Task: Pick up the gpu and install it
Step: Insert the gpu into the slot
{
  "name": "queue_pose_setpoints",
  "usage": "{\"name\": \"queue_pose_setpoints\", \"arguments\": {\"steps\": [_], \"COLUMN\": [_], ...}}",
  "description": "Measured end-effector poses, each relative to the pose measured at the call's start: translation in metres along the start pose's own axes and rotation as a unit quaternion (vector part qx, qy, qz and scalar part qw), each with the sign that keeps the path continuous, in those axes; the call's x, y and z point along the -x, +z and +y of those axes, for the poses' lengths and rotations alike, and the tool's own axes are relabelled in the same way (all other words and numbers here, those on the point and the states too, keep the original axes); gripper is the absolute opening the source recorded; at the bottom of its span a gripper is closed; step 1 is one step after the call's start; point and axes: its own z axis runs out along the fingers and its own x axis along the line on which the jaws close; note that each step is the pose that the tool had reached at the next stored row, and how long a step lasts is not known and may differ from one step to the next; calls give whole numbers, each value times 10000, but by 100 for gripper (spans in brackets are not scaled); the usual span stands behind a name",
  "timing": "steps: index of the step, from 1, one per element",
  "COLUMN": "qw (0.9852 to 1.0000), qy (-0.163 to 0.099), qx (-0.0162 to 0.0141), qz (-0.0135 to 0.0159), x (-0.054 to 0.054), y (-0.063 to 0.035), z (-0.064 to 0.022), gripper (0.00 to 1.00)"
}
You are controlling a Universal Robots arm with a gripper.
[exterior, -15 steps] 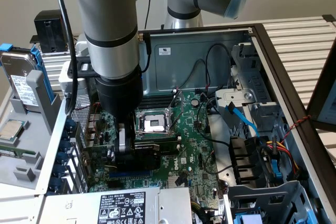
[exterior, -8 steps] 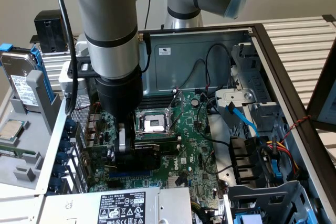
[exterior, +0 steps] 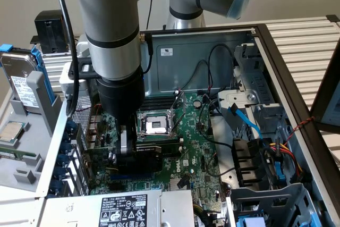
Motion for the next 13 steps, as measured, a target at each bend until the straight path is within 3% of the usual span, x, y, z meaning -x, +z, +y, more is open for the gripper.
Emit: {"name": "queue_pose_setpoints", "arguments": {"steps": [13], "qw": [10000], "qy": [-26], "qx": [-1], "qz": [0], "x": [0], "y": [1], "z": [1], "gripper": [27]}}
